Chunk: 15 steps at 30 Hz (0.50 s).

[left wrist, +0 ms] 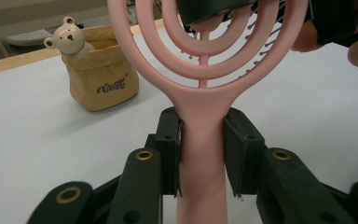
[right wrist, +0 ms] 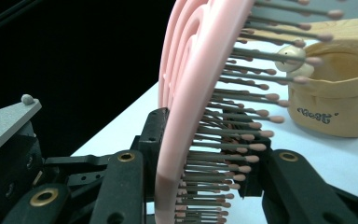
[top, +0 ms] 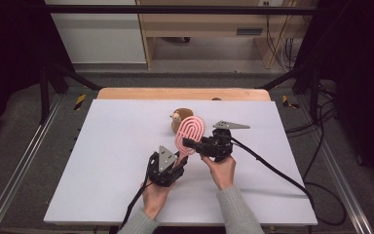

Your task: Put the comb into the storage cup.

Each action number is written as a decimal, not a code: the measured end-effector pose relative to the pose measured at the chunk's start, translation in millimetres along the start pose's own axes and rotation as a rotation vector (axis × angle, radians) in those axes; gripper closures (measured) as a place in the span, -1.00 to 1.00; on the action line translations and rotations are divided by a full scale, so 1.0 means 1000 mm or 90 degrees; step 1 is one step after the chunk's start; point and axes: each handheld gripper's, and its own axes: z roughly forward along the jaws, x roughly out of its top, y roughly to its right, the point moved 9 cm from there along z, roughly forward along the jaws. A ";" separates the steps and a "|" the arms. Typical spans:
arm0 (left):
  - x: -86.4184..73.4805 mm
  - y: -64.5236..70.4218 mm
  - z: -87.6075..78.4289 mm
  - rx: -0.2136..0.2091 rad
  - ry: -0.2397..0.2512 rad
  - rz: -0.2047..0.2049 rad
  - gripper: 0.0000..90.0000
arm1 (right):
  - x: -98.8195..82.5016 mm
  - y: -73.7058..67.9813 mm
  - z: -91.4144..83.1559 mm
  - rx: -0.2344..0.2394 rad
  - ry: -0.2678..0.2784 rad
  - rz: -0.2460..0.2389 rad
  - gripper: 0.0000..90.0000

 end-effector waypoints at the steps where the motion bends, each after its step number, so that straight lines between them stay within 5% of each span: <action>1: 0.000 0.000 0.000 0.000 0.000 0.000 0.53 | 0.000 0.000 0.000 0.000 0.000 0.000 0.39; 15: 0.002 0.002 -0.001 -0.021 0.007 0.000 0.44 | 0.004 -0.004 -0.005 0.011 0.009 -0.007 0.40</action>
